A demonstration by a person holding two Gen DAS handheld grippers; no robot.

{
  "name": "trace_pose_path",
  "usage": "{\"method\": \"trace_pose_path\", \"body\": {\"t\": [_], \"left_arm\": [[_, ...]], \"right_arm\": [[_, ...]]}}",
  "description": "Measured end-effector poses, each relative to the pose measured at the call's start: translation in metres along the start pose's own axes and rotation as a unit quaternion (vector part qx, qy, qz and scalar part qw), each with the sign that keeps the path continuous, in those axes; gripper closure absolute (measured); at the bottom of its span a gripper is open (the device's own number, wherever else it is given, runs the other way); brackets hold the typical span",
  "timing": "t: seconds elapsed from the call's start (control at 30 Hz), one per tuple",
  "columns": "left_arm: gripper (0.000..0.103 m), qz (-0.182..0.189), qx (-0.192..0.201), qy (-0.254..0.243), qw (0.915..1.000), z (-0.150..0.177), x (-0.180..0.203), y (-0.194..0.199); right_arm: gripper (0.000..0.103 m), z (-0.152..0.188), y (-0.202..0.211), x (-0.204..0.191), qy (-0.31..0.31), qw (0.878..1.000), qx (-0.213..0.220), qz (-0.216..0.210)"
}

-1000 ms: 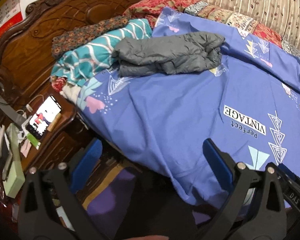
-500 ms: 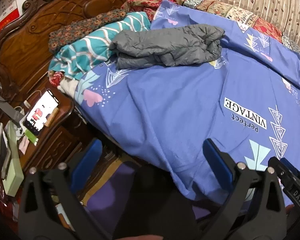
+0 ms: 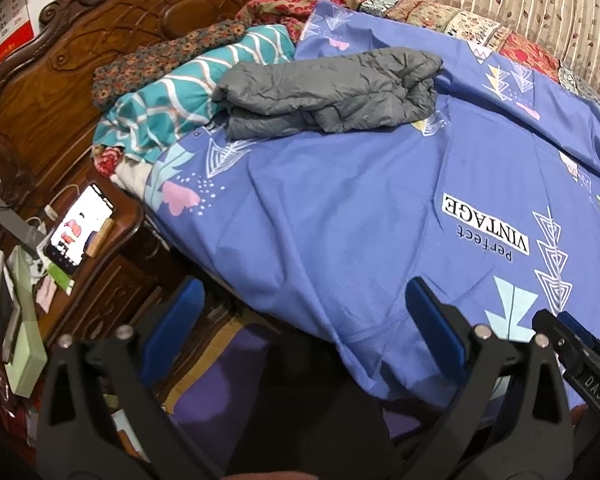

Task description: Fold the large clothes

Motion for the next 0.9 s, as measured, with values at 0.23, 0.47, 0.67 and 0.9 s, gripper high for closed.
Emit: {"method": "trace_pose_path", "body": {"t": [0.23, 0.47, 0.67, 0.9], "left_arm": [[0.006, -0.004, 0.001, -0.008, 1.0, 0.0001, 0.0026, 0.0001], [0.006, -0.002, 0.004, -0.01, 0.9999, -0.0021, 0.0037, 0.0007], [0.006, -0.003, 0.006, -0.013, 0.9999, -0.0026, 0.0057, 0.0018], [0.006, -0.006, 0.009, -0.012, 0.9999, -0.0027, 0.0057, 0.0026]], "right_arm": [[0.014, -0.0015, 0.0014, 0.0016, 0.001, 1.0, -0.001, 0.0], [0.014, -0.0015, 0.0016, 0.0015, 0.0, 1.0, 0.0, 0.0], [0.014, -0.0015, 0.0017, 0.0016, 0.0, 1.0, 0.0, 0.0], [0.014, -0.0018, 0.0018, 0.0024, 0.0, 1.0, 0.0, 0.0]]}}
Point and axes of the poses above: each gripper's, at about its wrist camera, not at the fingertips, and y roughly against the way its jaws point, x to its right, z to its underside, the point moved 4 cm from there along -y, roughly the way its jaws point, and after that the axes turned 15 degrees about -z, right-handed, at the moved point
